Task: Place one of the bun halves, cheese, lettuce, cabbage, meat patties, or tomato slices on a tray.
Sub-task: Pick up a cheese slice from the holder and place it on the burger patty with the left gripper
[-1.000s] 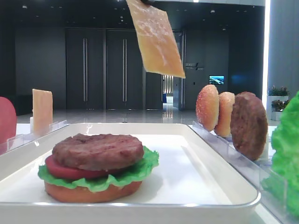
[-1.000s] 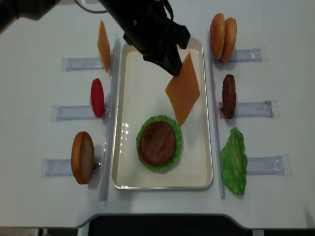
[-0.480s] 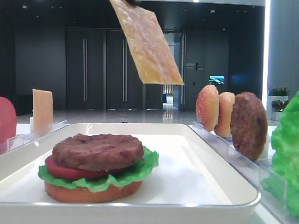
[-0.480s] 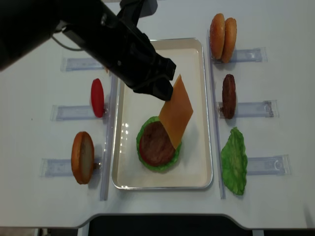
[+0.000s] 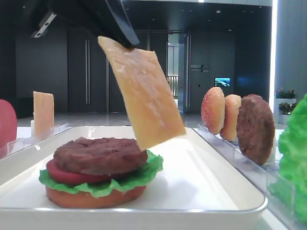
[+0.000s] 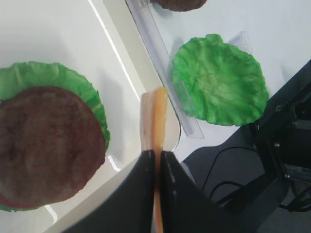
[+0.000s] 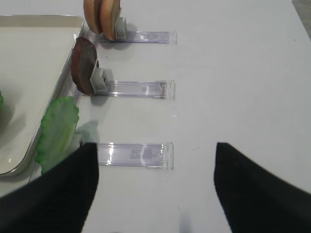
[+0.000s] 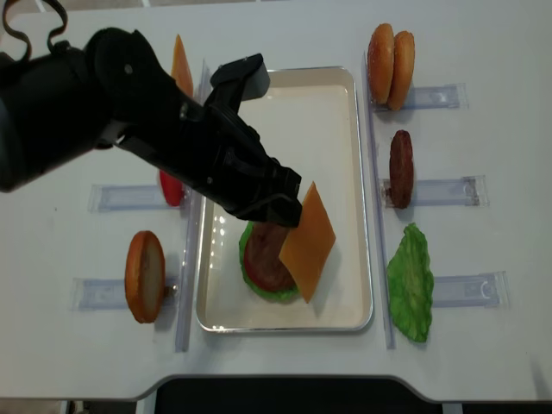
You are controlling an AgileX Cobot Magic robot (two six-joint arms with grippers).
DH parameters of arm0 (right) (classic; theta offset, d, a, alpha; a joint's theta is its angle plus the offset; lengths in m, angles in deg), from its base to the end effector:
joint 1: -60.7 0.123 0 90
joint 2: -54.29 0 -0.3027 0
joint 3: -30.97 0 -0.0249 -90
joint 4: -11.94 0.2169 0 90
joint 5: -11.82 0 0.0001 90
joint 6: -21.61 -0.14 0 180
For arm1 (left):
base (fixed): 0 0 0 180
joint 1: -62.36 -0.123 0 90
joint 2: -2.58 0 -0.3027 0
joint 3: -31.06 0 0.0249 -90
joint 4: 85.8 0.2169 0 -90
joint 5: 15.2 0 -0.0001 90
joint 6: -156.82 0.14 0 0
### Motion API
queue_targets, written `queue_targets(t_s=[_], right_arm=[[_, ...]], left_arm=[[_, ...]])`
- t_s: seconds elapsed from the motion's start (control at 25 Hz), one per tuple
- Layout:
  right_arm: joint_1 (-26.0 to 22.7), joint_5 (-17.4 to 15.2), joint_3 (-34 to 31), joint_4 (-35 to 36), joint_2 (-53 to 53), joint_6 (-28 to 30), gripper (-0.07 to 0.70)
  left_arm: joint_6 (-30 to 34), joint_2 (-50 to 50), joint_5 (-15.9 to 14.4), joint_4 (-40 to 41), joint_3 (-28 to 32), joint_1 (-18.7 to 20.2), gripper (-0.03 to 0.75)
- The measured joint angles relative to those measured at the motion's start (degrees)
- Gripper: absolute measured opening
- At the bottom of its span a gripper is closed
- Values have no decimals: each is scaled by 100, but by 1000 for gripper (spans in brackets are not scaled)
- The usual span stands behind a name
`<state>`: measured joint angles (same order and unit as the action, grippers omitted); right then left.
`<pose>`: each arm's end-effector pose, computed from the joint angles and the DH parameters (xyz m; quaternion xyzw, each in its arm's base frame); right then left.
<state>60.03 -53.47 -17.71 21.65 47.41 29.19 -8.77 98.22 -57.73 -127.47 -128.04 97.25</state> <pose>-0.0164 0.0217 0.2321 -0.0594 0.8646 0.0487 0.4966 0.2064 -0.2207 0.2402 0.1887 0.9246 -0.3097 0.1166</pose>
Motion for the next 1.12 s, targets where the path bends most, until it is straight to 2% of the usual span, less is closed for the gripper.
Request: queue_targets(t_s=[0.28,0.48,1.12], right_arm=[[0,0,0,0,0,0,479],[0,0,0,12,0,0,479],[0,0,0,22,0,0,478]], left_arm=[[456,-6,311,-358,273,0,10],[533,-6,442,-397,304,-15,10],[675,-83,454,-369,507,-315,10]])
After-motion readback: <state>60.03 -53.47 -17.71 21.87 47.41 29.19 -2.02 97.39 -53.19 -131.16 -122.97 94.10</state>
